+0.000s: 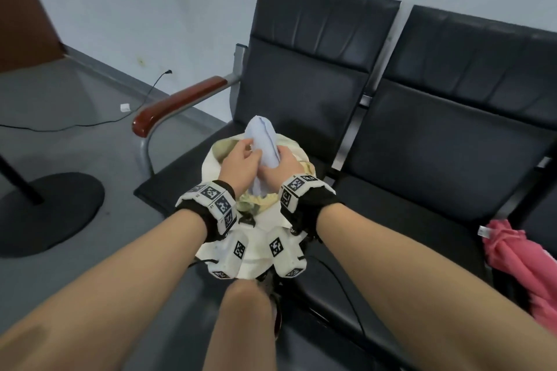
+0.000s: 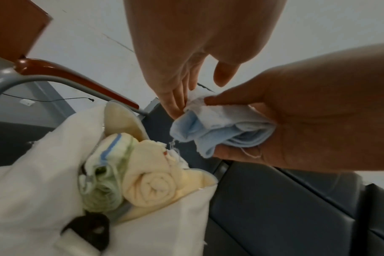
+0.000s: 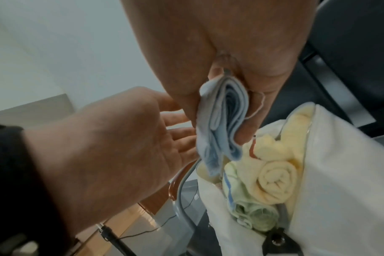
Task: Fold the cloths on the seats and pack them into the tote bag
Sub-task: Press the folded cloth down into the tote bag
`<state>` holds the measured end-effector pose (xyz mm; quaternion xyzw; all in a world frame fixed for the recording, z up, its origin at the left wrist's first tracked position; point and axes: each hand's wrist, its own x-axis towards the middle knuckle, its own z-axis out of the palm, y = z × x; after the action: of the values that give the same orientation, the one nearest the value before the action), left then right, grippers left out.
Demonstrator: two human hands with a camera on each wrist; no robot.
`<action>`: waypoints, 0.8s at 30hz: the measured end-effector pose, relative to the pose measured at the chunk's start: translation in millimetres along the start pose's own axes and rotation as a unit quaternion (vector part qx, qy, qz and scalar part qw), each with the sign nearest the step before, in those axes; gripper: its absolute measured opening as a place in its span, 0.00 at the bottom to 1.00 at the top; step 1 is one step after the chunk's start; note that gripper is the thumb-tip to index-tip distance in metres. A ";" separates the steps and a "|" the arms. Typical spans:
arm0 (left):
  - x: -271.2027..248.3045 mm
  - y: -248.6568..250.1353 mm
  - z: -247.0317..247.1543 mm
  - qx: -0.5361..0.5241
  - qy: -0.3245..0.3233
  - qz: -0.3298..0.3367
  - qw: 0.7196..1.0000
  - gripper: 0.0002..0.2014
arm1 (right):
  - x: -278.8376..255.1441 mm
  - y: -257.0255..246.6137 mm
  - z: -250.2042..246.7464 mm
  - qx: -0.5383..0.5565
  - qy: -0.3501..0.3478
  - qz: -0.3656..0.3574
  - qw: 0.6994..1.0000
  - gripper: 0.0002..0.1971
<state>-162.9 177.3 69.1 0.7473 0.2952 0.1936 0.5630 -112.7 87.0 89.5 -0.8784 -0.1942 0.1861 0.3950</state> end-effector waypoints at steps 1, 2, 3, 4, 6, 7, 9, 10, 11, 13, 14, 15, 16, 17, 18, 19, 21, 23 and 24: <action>10.2 -9.0 -0.4 0.004 0.000 -0.009 1.000 0.21 | 10.8 2.4 8.9 -0.006 -0.005 0.001 1.000 0.34; 19.2 -17.1 -0.2 0.010 -0.003 -0.017 1.000 0.20 | 22.1 5.5 17.0 -0.015 -0.014 0.005 1.000 0.34; 28.7 -25.8 0.6 0.014 -0.005 -0.024 1.000 0.19 | 34.1 10.2 24.2 -0.024 -0.025 0.009 0.999 0.35; 38.8 -34.8 2.5 0.021 -0.009 -0.028 0.999 0.17 | 44.7 14.2 29.7 -0.032 -0.037 0.016 0.999 0.35; 57.9 -50.8 6.3 0.046 -0.023 -0.035 0.998 0.14 | 64.5 21.2 39.9 -0.047 -0.054 0.024 0.997 0.33; 67.6 -58.1 8.2 0.060 -0.033 -0.040 0.997 0.15 | 74.1 24.1 45.3 -0.049 -0.063 0.028 0.996 0.31; 82.6 -71.3 9.2 0.072 -0.047 -0.052 0.995 0.19 | 89.6 28.3 56.1 -0.050 -0.094 0.044 0.993 0.26; 89.1 -78.3 8.7 0.078 -0.051 -0.051 0.994 0.19 | 96.8 30.8 61.8 -0.058 -0.108 0.051 0.991 0.25; 95.3 -86.9 7.5 0.095 -0.055 -0.046 0.993 0.20 | 103.8 33.5 67.5 -0.071 -0.124 0.056 0.988 0.24; 101.7 -102.3 5.1 0.172 -0.074 -0.045 0.981 0.21 | 115.3 39.9 77.1 -0.115 -0.153 0.060 0.980 0.21; 103.6 -109.5 4.6 0.216 -0.085 -0.047 0.971 0.21 | 118.9 42.8 81.1 -0.142 -0.158 0.058 0.976 0.21; 105.5 -115.9 5.0 0.252 -0.093 -0.049 0.962 0.22 | 121.1 44.6 85.1 -0.159 -0.161 0.057 0.972 0.21; 106.7 -120.8 5.6 0.274 -0.098 -0.048 0.955 0.22 | 121.9 45.8 89.3 -0.173 -0.164 0.054 0.970 0.22; 106.7 -123.3 5.9 0.286 -0.102 -0.045 0.952 0.21 | 121.6 46.3 92.4 -0.185 -0.166 0.051 0.967 0.23; 106.3 -123.4 6.3 0.292 -0.103 -0.042 0.950 0.21 | 120.4 45.7 94.1 -0.194 -0.163 0.048 0.966 0.25; 105.5 -122.9 6.3 0.293 -0.102 -0.040 0.950 0.21 | 119.0 45.2 95.3 -0.199 -0.159 0.045 0.966 0.26; 101.3 -118.8 4.7 0.285 -0.101 -0.024 0.953 0.21 | 113.0 42.0 93.0 -0.192 -0.153 0.035 0.969 0.28; 94.8 -111.8 1.9 0.280 -0.098 -0.006 0.955 0.20 | 104.8 38.9 83.6 -0.167 -0.140 0.028 0.976 0.27; 91.5 -107.4 0.0 0.286 -0.094 0.002 0.954 0.21 | 98.5 37.7 76.8 -0.151 -0.126 0.023 0.980 0.26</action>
<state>-118.1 258.2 -37.5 0.8923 0.2826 0.0309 0.3508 -58.0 159.8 -4.1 -0.9018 -0.2480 0.2728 0.2254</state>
